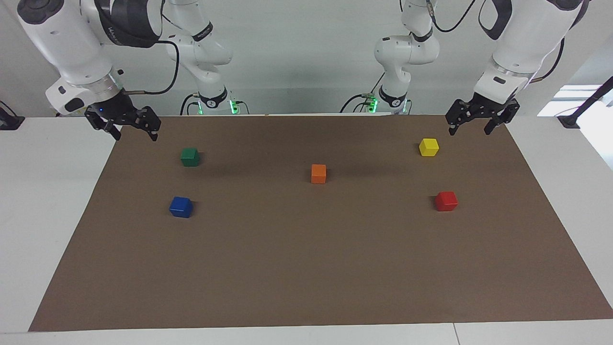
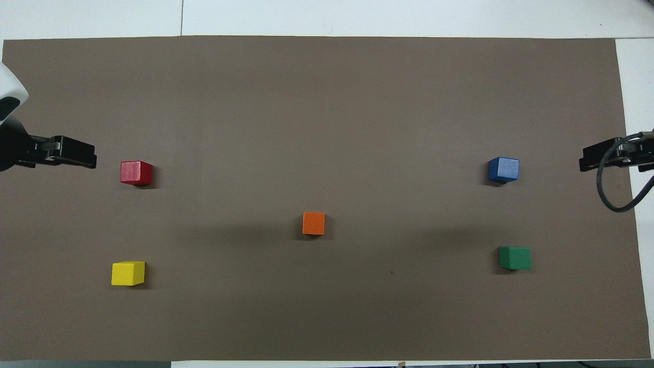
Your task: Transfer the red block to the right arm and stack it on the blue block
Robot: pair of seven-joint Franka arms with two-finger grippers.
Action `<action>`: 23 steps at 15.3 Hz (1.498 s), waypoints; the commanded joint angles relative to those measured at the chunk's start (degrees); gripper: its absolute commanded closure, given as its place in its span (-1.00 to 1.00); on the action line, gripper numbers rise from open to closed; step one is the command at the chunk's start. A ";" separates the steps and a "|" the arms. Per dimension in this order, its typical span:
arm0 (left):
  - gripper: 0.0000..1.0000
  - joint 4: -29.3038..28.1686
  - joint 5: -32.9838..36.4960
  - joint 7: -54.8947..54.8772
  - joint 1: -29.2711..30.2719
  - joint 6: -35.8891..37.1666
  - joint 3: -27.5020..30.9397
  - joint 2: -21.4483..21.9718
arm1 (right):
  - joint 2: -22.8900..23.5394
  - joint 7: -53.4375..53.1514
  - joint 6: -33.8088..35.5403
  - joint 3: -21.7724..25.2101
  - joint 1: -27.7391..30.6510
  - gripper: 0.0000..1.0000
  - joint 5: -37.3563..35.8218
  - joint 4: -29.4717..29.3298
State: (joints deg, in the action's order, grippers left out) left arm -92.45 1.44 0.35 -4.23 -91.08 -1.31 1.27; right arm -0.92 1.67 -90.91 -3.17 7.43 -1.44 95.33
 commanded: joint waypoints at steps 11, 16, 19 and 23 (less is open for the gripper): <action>-1.00 -13.10 -1.18 1.14 3.08 -11.12 0.61 4.19 | -0.22 0.26 0.29 -0.60 0.92 -1.00 -0.40 0.30; -1.00 -13.11 -0.48 0.53 3.08 -20.69 0.70 -4.77 | -0.22 0.44 0.29 -0.60 0.92 -1.00 -0.40 0.30; -1.00 -13.20 -0.48 0.26 3.08 -24.05 0.70 -9.78 | -0.22 0.61 0.73 -0.60 2.58 -1.00 -0.31 0.30; -1.00 -19.16 -0.48 -1.85 5.89 -31.77 0.69 -12.16 | -1.10 4.02 1.26 -0.69 2.85 -1.00 0.65 0.38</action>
State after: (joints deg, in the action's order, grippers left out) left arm -107.55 1.12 0.18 -0.24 -118.50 -0.57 -11.46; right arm -1.04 2.36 -89.95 -3.14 9.26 -1.39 95.30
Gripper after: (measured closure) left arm 0.000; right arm 0.000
